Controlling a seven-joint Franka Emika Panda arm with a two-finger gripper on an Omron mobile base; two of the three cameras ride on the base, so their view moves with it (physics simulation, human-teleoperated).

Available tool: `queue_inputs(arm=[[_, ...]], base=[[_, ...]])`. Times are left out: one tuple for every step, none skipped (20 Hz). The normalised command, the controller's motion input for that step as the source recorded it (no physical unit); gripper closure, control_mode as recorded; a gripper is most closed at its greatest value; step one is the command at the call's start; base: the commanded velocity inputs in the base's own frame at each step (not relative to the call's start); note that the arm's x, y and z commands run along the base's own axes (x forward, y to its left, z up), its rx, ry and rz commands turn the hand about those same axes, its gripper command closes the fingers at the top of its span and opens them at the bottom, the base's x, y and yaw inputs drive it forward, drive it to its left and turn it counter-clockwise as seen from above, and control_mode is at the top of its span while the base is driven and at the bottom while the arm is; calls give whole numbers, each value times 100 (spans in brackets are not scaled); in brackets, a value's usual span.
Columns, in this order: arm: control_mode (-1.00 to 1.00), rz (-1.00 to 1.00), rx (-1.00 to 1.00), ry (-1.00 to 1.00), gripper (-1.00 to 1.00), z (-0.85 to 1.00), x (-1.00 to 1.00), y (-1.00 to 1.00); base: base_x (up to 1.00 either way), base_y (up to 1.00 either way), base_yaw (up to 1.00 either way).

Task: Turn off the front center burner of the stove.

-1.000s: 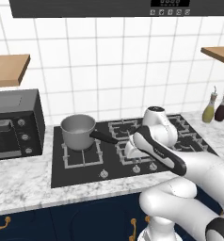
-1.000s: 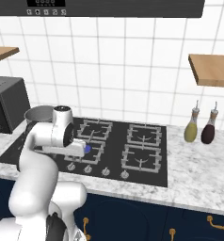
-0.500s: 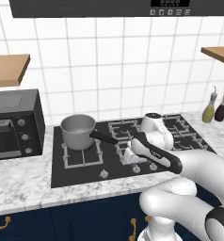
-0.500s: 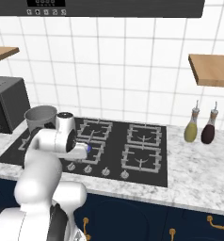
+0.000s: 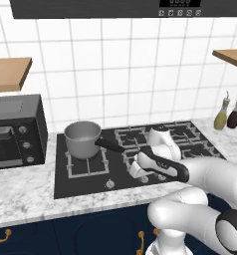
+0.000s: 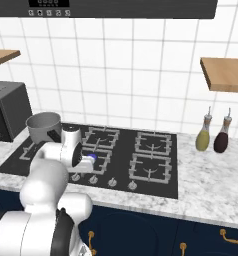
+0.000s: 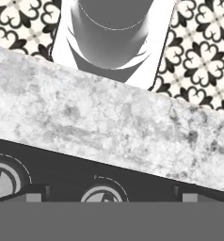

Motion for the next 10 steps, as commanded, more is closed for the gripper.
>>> queue_inputs(arm=[[-100, 0, 0, 0, -100, -9, 19, 0], [-100, 0, 0, 0, -100, -13, 16, 0], [-100, 0, 0, 0, -100, -14, 16, 0], [-100, 0, 0, 0, -100, -12, 14, 0], [-100, 0, 0, 0, -100, -12, 16, 0], [-100, 0, 0, 0, -100, -17, 14, 0], [-100, 0, 0, 0, -100, -21, 11, 0], [-100, 0, 0, 0, -100, -22, 10, 0], [-100, 0, 0, 0, -100, -20, 13, 0], [-100, 0, 0, 0, -100, -21, 14, 0]], base=[[0, 0, 0], [0, 0, 0], [0, 0, 0], [0, 0, 0], [0, 0, 0], [0, 0, 0], [0, 0, 0], [0, 0, 0], [0, 0, 0], [0, 0, 0]])
